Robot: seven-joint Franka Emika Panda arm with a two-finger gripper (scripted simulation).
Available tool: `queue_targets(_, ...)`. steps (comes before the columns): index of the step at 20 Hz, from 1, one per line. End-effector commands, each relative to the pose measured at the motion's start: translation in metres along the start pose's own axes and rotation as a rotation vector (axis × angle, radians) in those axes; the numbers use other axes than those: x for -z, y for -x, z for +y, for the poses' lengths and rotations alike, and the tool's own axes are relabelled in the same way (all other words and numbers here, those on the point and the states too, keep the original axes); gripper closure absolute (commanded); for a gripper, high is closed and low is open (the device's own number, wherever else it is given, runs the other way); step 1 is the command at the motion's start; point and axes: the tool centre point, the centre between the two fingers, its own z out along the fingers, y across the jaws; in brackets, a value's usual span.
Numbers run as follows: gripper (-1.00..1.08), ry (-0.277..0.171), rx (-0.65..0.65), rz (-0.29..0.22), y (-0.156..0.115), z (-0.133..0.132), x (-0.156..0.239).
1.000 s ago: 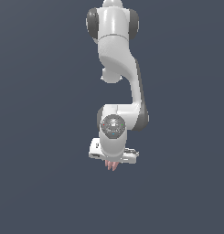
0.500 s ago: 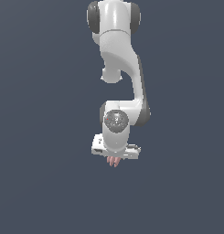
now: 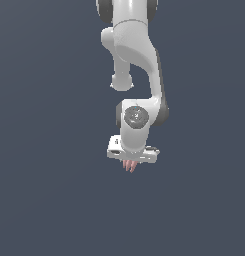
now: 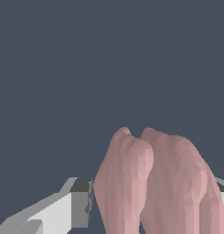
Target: Pick up the object and move it to a goal position.
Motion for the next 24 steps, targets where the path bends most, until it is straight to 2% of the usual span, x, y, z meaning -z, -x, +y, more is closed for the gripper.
queue_targets(1,1.08,0.000,0.000,0.000,0.015,-0.006,0.004)
queue_targets(24,1.08,0.000,0.001,0.001,0.181,-0.080,0.047)
